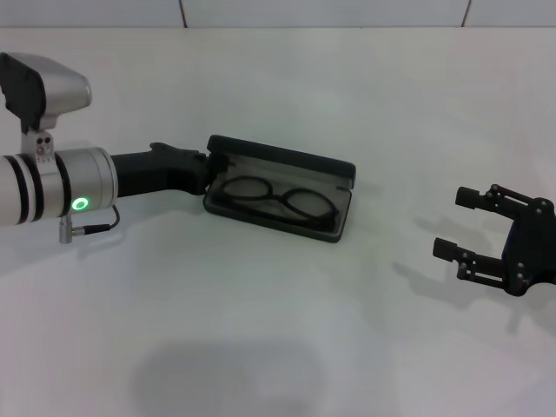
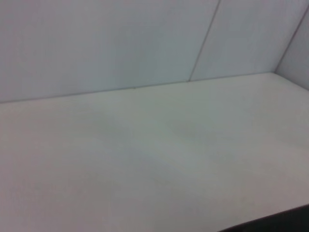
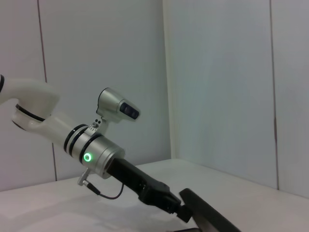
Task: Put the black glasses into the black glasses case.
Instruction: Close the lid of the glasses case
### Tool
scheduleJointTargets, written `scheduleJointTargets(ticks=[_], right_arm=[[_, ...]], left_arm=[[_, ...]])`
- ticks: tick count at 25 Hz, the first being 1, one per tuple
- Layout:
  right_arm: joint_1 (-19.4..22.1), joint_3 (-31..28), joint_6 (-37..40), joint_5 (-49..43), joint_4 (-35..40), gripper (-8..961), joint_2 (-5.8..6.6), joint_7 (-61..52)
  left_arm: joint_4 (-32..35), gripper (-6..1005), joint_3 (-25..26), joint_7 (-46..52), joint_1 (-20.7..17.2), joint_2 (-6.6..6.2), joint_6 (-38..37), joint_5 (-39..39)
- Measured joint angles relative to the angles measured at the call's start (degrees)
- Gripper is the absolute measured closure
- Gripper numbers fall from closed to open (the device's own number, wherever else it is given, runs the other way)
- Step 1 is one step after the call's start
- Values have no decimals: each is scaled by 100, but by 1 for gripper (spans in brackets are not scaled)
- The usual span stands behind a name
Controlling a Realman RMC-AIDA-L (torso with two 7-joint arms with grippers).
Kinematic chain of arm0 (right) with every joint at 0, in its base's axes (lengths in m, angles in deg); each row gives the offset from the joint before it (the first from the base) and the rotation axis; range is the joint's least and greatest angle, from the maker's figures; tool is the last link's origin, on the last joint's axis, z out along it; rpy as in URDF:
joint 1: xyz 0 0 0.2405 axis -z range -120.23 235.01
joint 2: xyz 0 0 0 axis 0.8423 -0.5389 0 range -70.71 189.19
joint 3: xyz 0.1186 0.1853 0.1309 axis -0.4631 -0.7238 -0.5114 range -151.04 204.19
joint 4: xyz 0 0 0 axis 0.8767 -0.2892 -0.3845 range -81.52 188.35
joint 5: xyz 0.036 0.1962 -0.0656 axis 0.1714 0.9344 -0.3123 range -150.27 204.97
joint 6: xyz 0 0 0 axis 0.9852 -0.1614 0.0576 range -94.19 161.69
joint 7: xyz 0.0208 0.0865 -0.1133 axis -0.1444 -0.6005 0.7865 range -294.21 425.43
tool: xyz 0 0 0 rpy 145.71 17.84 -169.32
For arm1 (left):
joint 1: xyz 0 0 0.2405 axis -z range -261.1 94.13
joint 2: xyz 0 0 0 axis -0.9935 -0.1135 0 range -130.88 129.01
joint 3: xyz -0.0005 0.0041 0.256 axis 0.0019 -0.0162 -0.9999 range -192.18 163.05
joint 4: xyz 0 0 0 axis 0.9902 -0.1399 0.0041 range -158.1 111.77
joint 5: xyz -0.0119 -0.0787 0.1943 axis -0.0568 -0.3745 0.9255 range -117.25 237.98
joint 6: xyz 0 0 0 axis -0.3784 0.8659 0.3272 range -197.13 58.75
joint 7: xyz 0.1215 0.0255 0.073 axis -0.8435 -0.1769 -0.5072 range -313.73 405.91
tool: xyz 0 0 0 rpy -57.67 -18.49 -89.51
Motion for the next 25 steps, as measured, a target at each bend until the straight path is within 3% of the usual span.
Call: scheduleJointTargets(ticks=[7,11,17,22,23,25], right_arm=[[-3,8,14,0,0,190,0,0],[-4,-1,3,0,-7,190,0,0],[-1,-12,-38,-1,-9,190,0,15],[3,-18,-69,-1,-9,190,0,32],[2,-18,-88,-1,-10,190,0,36],[-18,-19,-114,-1,-9,189,0,40]], left_arm=[[30,1000,-1,-53,-35,-31,30,-59],[66,1001,-3,-19,-94,-134,-304,-41],[621,1000,4,-163,-610,-268,-1153,-876],[784,1001,-15,-201,-716,-203,-1549,-1387],[822,1001,-38,-235,-680,-73,-1536,-1410],[836,1000,-99,-308,-653,29,-1411,-1453]])
